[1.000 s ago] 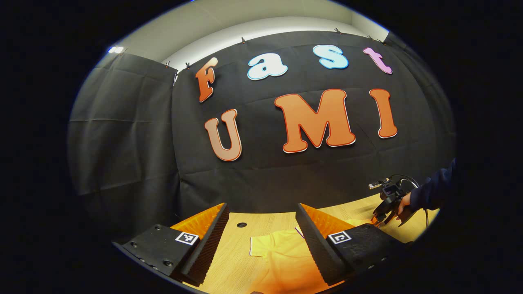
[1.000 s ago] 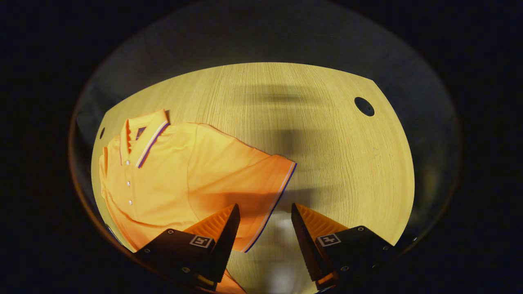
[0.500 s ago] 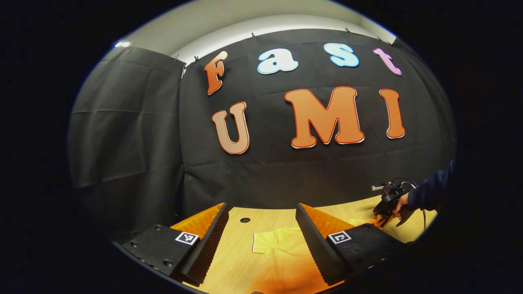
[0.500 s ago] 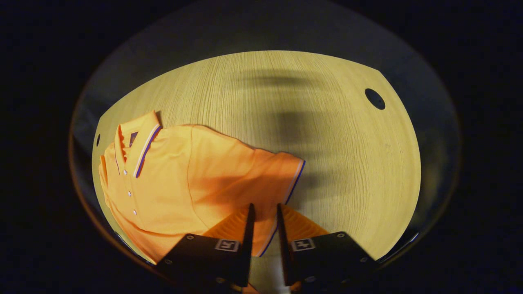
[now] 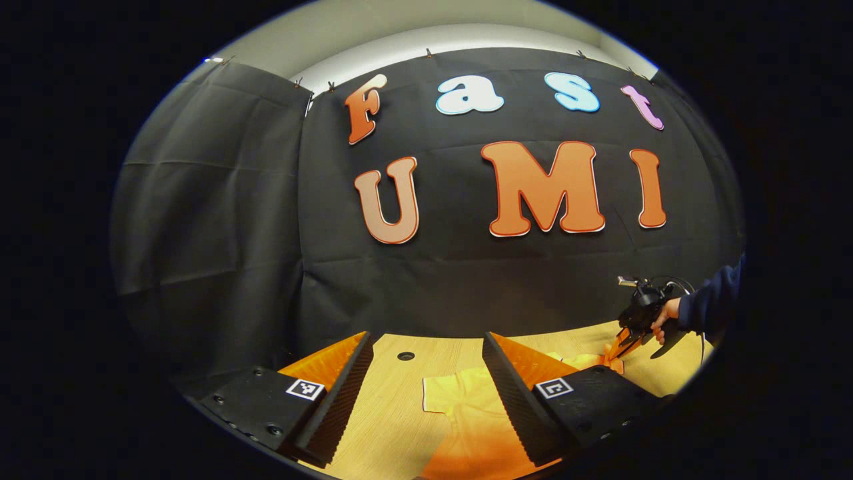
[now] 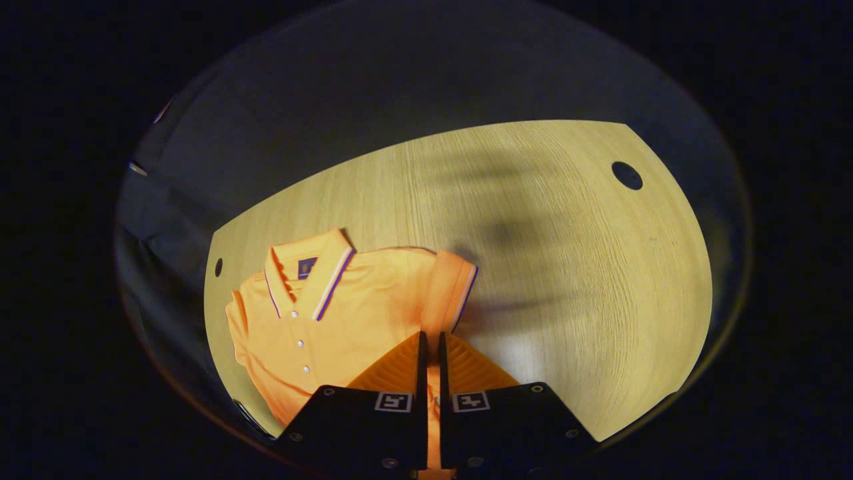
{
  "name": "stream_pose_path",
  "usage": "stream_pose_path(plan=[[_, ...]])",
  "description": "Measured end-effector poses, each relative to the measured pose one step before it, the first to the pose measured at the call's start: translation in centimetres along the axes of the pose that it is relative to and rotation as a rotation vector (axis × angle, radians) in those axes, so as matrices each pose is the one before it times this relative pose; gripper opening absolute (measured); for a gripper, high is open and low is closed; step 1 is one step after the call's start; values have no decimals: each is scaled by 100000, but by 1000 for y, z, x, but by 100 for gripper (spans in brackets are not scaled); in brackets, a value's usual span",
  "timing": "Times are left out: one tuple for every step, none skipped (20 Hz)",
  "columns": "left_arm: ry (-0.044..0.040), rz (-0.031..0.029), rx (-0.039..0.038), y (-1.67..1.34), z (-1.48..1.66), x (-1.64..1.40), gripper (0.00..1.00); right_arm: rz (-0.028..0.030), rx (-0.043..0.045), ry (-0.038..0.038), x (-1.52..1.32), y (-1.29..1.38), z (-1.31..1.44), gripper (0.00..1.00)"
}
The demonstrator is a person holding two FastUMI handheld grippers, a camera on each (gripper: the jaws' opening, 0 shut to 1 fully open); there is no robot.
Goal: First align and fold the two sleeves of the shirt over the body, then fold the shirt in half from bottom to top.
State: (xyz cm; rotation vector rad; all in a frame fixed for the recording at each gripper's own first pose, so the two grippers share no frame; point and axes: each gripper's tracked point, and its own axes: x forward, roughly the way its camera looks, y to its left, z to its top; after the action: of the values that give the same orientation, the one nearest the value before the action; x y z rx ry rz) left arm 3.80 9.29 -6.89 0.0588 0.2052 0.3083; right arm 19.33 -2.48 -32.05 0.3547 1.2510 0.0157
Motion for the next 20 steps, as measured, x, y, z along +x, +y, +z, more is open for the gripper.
stream_pose_path(plan=[[1547,103,-416,661,-609,397,99,-287,-1156,-809,-389,911,-50,8],[1924,-267,-630,509,-620,637,99,808,-788,946,-313,1108,-246,8],[2240,-516,-868,439,-799,640,99,1256,111,-256,-527,1219,-188,7],[1699,-1275,-1436,255,-394,448,99,669,-11,-2034,-88,1090,354,8],[2070,-477,-887,193,-691,330,99,376,-493,-173,-4,916,-244,8],[1285,263,-781,470,-144,435,99,1292,-760,1333,-19,1122,-429,8],[1207,-327,-711,195,-370,615,99,2552,-510,2231,-73,1483,-783,7],[1241,-659,-419,169,-269,648,99,3036,-206,1700,103,1484,-472,14],[1043,-475,-374,376,-649,493,99,3411,-34,1567,-79,1422,-590,13],[1543,-471,-492,324,-494,647,99,2534,-1050,180,-244,1192,-201,17],[1538,-1143,-1299,270,-194,513,99,2503,-1397,-804,136,873,-190,27],[2295,-2245,-1711,-12,-516,779,99,301,-1704,-1242,-291,463,-63,35],[3022,-1614,-1479,203,-507,926,99,446,-1396,-2224,-383,434,116,44],[3227,-1284,-1215,241,-558,1144,100,639,-1765,-3202,-385,324,316,50],[4519,-2274,-1096,-194,-847,1583,100,115,-1551,-3708,-1035,109,278,63],[4682,-1480,-536,-292,-637,1716,99,395,-1362,-4225,-987,70,534,69],[4462,-1926,-450,-236,-432,1639,98,-627,-741,-4299,-1081,-236,572,79],[4887,-1530,-378,-57,-800,1757,97,-246,-435,-4402,-974,-147,520,83],[6024,-881,-783,-57,-824,1895,97,-796,91,-4179,-968,-485,417,86],[6325,-1094,-356,-109,-723,1668,98,-156,71,-3540,-812,-339,287,88]])
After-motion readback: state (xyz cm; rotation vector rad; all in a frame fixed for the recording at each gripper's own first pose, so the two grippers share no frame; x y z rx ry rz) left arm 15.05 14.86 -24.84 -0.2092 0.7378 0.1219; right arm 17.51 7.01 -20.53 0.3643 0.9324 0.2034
